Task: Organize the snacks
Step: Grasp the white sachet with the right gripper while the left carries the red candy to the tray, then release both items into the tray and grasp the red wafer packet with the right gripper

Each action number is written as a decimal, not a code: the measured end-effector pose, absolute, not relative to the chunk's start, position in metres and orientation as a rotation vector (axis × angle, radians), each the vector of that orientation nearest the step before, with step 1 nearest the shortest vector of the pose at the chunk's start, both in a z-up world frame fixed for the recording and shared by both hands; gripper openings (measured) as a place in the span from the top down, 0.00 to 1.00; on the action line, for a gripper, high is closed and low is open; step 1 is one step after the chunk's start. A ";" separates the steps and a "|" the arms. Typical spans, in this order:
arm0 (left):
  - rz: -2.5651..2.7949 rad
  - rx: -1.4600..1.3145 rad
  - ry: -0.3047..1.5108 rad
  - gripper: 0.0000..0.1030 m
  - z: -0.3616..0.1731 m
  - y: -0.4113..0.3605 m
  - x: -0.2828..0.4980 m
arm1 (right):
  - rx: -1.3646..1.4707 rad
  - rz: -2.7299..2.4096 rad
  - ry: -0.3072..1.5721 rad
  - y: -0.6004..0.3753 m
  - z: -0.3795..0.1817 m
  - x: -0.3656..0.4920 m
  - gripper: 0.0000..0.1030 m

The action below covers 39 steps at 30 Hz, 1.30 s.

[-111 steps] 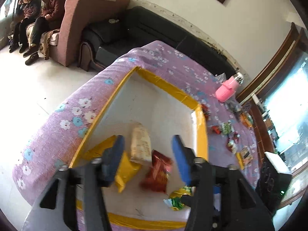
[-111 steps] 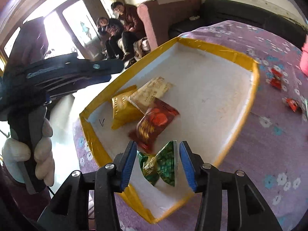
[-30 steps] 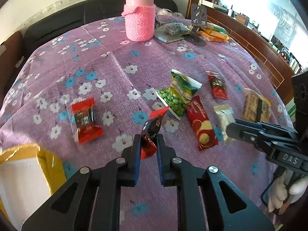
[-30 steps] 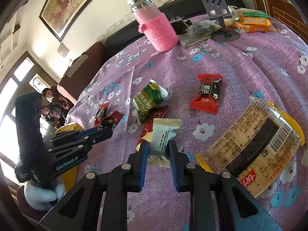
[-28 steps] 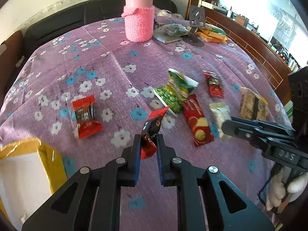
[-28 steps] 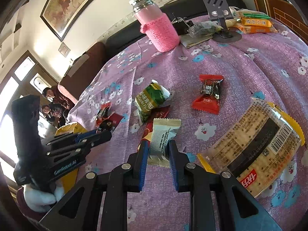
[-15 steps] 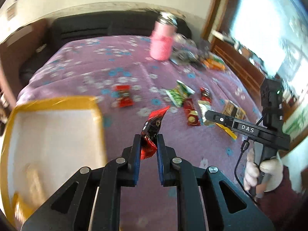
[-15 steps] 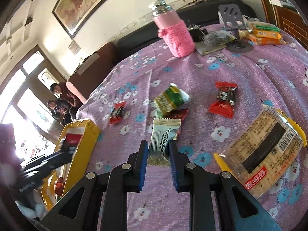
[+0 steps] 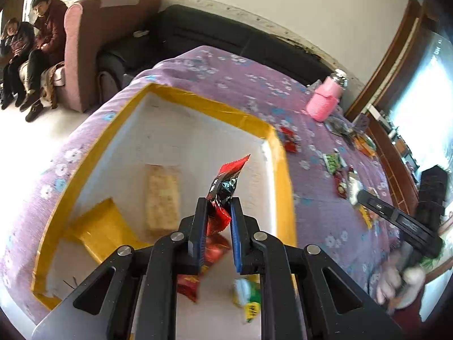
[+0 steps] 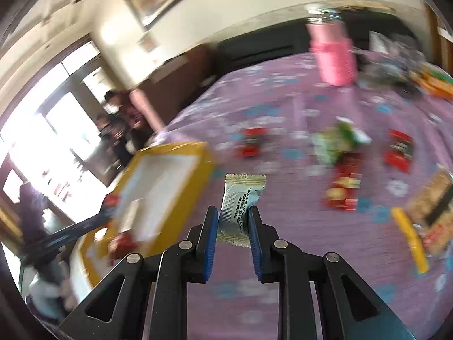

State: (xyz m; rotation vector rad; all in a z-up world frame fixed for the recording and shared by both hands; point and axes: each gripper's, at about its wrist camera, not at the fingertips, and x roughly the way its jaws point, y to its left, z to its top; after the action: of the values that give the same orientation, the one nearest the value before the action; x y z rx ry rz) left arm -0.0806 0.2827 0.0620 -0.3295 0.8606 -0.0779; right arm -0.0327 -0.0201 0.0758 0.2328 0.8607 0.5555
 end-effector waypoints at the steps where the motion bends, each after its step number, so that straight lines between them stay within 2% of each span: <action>1: -0.070 -0.327 0.865 0.88 0.060 0.285 -0.079 | 0.223 0.578 0.865 -0.011 0.079 -0.034 0.79; 6: -0.044 -0.331 0.896 0.88 0.049 0.300 -0.064 | 0.137 0.710 0.923 0.064 0.086 -0.040 0.79; 14: -0.042 -0.336 0.931 0.87 0.037 0.313 -0.047 | -0.006 0.730 0.999 0.150 0.060 -0.034 0.79; 19: -0.022 -0.369 0.946 0.87 0.034 0.326 -0.041 | -0.064 0.706 1.044 0.171 0.039 -0.027 0.79; 21: -0.016 -0.397 0.951 0.87 0.033 0.332 -0.040 | -0.074 0.703 1.057 0.176 0.034 -0.025 0.76; 28: -0.048 -0.491 0.919 0.82 0.042 0.342 -0.057 | -0.041 0.688 1.016 0.164 0.049 -0.030 0.72; 30: -0.053 -0.496 0.893 0.75 0.053 0.338 -0.066 | -0.017 0.677 0.993 0.151 0.059 -0.033 0.70; 32: -0.007 -0.470 0.876 0.45 0.067 0.330 -0.076 | 0.023 0.667 0.975 0.135 0.067 -0.036 0.67; 34: 0.026 -0.464 0.845 0.31 0.083 0.322 -0.089 | 0.066 0.647 0.951 0.112 0.078 -0.042 0.67; 39: -0.161 -0.607 0.768 0.31 0.110 0.311 -0.118 | 0.150 0.560 0.876 0.040 0.111 -0.053 0.67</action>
State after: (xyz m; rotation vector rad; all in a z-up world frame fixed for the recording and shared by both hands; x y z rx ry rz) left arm -0.1182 0.3111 0.1098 -0.6073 0.7682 -0.1609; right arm -0.0532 0.0401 0.1113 0.1501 0.8757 0.5604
